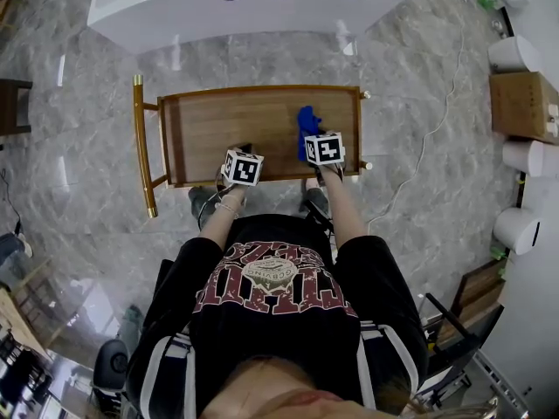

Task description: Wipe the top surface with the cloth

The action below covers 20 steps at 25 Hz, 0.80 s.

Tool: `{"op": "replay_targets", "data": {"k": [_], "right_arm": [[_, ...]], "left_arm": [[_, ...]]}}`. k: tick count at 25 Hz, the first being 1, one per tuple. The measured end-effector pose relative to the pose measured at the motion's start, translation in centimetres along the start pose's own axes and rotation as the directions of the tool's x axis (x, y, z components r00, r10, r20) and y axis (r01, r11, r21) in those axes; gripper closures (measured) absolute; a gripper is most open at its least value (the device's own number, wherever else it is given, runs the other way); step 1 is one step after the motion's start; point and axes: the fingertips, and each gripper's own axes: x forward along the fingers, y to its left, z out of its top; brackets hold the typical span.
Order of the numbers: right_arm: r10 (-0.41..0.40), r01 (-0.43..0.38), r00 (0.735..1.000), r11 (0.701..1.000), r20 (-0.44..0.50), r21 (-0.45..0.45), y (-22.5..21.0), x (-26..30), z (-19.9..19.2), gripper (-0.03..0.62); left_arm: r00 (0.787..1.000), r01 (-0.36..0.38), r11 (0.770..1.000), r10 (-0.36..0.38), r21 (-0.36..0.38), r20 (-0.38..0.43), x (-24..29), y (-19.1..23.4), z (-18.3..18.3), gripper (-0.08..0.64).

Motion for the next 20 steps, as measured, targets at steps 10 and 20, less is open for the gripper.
{"op": "replay_targets", "data": {"k": [10,20], "right_arm": [[0.062,-0.064,0.998,0.995,-0.024,-0.072,4.5,1.8,0.9,0.505],[0.121,-0.126,0.992,0.984,-0.049,-0.128,8.1,3.3,2.4,0.504]], "left_arm": [[1.000,0.008,1.000,-0.008,-0.017,0.006,0.2,0.3,0.0,0.512],[1.000,0.010,1.000,-0.010,-0.011,0.009,0.4,0.4,0.6,0.512]]}}
